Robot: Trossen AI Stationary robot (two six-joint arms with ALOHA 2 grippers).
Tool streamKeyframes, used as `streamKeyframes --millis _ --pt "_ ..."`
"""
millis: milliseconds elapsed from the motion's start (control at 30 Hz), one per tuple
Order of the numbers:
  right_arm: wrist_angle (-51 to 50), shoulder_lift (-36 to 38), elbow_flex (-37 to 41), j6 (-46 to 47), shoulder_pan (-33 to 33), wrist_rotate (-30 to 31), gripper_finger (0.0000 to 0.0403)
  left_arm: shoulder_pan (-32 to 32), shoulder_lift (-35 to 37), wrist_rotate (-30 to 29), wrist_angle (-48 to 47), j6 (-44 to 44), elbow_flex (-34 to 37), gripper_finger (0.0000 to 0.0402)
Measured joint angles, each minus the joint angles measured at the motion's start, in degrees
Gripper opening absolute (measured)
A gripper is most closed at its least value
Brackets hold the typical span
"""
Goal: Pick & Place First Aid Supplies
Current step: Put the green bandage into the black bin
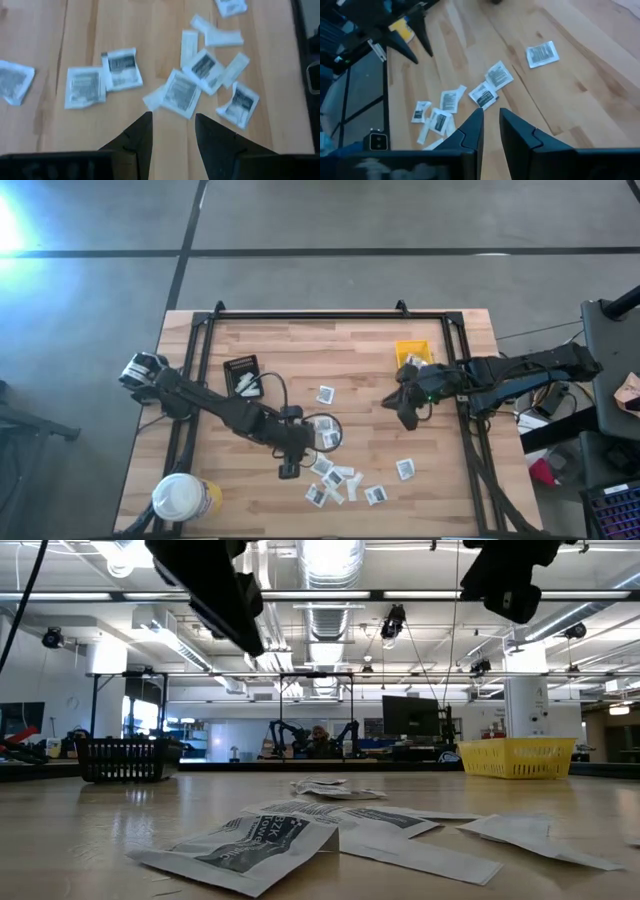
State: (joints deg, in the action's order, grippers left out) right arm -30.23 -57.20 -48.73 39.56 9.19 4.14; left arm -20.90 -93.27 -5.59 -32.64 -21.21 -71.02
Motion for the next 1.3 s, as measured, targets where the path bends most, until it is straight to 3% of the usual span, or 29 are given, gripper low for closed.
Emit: streamKeyframes --millis 300,633,967,1300 --pt "1.6 -6.0 0.0 0.1 2.7 0.6 0.0059 -1.6 -2.3 1.9 2.4 2.6 0.1 0.014" --pt "2.1 -12.3 -0.3 0.4 2.7 0.1 0.0061 -0.7 -7.2 0.1 7.6 6.2 0.1 0.014" --pt "2.2 -12.9 -0.3 0.5 3.9 -0.2 0.0061 2.1 -12.1 -2.2 8.8 4.8 0.1 0.014" --pt "2.3 -12.9 -0.3 0.3 4.0 -0.2 0.0061 3.0 -13.1 -0.6 7.6 14.2 -0.4 0.0139"
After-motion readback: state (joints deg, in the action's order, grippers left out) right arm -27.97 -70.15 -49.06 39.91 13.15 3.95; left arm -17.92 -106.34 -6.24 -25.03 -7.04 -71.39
